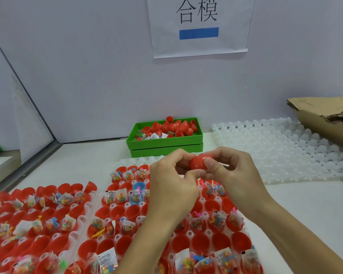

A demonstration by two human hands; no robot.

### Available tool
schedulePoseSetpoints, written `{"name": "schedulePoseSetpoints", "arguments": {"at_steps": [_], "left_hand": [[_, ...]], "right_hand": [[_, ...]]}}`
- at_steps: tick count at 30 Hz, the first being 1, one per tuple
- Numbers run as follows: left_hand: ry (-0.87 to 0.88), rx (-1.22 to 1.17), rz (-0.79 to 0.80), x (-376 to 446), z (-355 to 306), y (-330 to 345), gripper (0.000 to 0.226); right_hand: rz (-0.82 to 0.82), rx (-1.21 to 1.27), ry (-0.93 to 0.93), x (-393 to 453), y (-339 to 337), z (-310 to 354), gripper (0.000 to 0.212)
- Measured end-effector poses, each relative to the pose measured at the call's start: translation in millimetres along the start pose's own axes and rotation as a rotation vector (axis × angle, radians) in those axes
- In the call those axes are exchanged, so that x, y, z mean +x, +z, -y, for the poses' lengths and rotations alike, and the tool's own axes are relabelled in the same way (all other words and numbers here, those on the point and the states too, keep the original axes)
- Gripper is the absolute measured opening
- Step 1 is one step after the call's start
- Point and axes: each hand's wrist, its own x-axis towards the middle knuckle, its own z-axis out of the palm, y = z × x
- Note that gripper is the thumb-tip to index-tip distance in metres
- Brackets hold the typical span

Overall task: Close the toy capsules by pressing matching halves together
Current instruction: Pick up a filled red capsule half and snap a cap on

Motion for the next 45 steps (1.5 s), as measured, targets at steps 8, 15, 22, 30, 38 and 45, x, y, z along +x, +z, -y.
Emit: {"name": "schedulePoseSetpoints", "arguments": {"at_steps": [8,15,22,30,38,45], "left_hand": [[-0.004,-0.031,0.110,3.5,6.1,-5.8,0.020],[-0.457,-0.690,0.116,11.7,5.0,-9.4,0.030],[-0.585,-0.938,0.183,10.7,2.3,-10.3,0.038],[-0.506,-0.901,0.298,9.6,5.9,-6.1,0.036],[-0.004,-0.272,0.322,11.5,15.2,-19.5,0.061],[0.208,-0.123,0.168,9.8,15.8,-14.6,0.045]], "right_hand": [[0.038,0.004,0.006,1.8,-4.9,2.5,0.012],[0.002,-0.031,-0.055,3.2,-10.6,5.8,0.020],[0.004,-0.090,-0.133,0.7,-8.9,6.4,0.020],[0.014,-0.336,-0.397,-3.5,-2.5,4.3,0.055],[0.117,-0.028,-0.119,1.3,-14.3,9.4,0.040],[0.310,0.277,0.102,1.2,-12.7,7.8,0.034]]}}
